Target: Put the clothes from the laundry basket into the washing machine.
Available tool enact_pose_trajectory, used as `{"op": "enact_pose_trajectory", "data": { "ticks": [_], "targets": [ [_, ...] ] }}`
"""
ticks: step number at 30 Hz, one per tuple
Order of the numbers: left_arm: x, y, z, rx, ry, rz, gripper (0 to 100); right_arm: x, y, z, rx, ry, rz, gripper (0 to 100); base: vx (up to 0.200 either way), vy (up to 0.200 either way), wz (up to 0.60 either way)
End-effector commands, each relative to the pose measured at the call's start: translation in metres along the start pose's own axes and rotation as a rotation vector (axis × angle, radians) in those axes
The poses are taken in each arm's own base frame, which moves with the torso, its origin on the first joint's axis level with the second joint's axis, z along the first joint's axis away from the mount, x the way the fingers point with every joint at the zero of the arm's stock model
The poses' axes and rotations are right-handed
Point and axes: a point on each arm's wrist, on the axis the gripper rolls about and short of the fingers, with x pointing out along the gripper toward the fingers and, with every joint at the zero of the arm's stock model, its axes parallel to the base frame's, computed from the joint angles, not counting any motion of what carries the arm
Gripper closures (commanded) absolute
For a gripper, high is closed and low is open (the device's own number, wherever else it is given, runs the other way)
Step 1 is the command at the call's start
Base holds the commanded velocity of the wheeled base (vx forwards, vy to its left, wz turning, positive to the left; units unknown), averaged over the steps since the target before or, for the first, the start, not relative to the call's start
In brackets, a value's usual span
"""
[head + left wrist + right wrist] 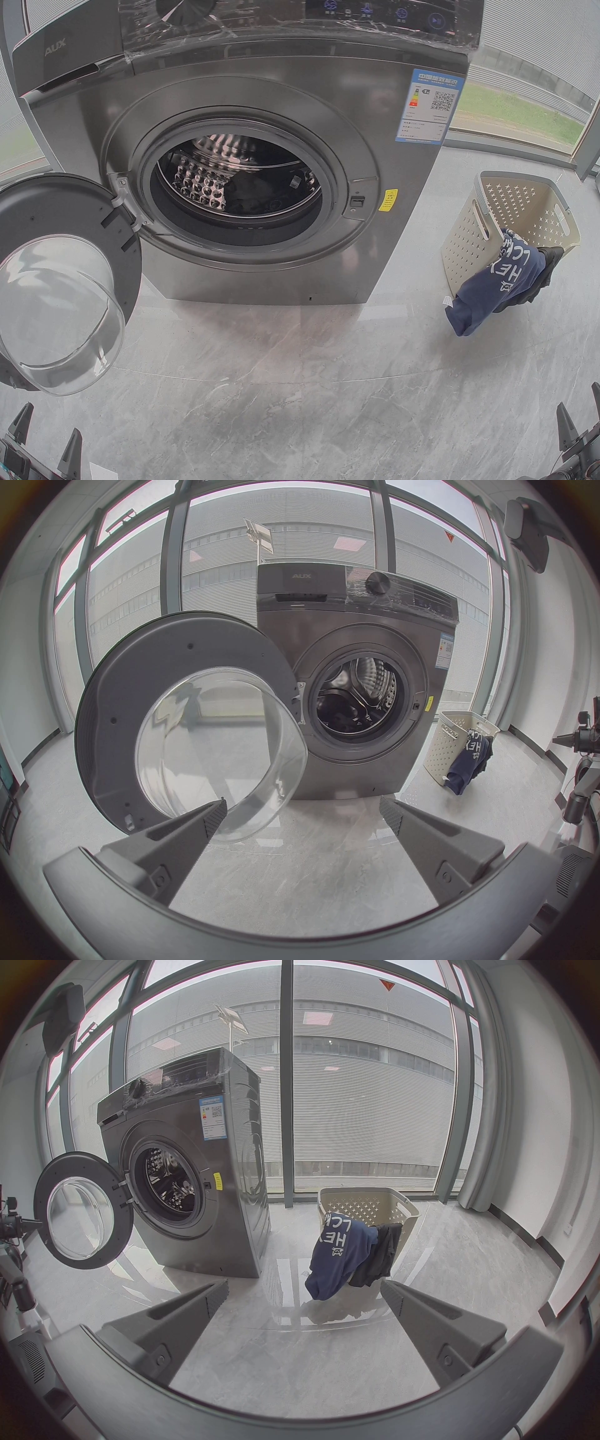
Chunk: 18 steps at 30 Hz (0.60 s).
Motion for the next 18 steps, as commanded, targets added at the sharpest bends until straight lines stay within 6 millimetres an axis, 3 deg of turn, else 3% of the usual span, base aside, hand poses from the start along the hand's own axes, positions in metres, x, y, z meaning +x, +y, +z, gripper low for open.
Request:
{"op": "enact_pose_trajectory", "data": {
  "ticks": [1, 8, 18],
  "targets": [
    [0.0006, 0.0000, -0.0051, 0.000, 0.008, 0.000, 0, 0.0001, 0.0000, -0.0042, 0.001, 0.002, 0.000, 0, 0.000, -0.200, 0.00],
    [0.0005, 0.0000, -0.0051, 0.001, 0.007, -0.002, 0, 0.0001, 0.0000, -0.0042, 0.000, 0.002, 0.001, 0, 0.000, -0.200, 0.00],
    [0.0005, -0.0001, -0.0051, 0.001, 0.007, 0.000, 0, 0.0001, 0.0000, -0.0042, 0.001, 0.002, 0.000, 0, 0.000, -0.020, 0.00]
  ]
}}
